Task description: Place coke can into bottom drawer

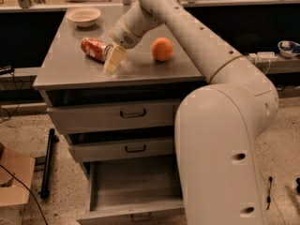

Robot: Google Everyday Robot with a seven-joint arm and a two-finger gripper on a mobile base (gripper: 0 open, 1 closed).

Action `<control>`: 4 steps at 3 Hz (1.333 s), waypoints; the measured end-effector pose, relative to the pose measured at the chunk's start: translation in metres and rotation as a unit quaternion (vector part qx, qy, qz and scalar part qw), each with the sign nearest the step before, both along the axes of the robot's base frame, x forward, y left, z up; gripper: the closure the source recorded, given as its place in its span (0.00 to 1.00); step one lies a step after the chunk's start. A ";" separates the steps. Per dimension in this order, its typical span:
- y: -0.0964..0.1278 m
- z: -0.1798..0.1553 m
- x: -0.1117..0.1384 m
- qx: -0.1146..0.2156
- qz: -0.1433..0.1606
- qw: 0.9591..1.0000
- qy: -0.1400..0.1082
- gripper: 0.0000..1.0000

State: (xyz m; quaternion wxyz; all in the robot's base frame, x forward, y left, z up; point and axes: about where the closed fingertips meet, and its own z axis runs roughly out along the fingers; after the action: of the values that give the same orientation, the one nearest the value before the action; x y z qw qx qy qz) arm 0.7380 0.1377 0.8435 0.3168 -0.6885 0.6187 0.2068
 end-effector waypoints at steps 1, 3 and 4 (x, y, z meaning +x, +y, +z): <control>0.018 -0.004 0.007 0.020 0.015 1.000 0.011 0.02; 0.030 -0.002 0.004 0.032 0.031 0.999 0.013 0.47; 0.020 -0.002 -0.007 0.025 0.031 0.999 0.020 0.70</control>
Offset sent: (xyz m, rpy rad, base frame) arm 0.0049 0.0373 0.0081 0.0934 0.0220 0.0902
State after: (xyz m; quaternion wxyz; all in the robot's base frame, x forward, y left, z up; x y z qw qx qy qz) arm 0.7314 0.1577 0.8413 0.3151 -0.6949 0.5980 0.2455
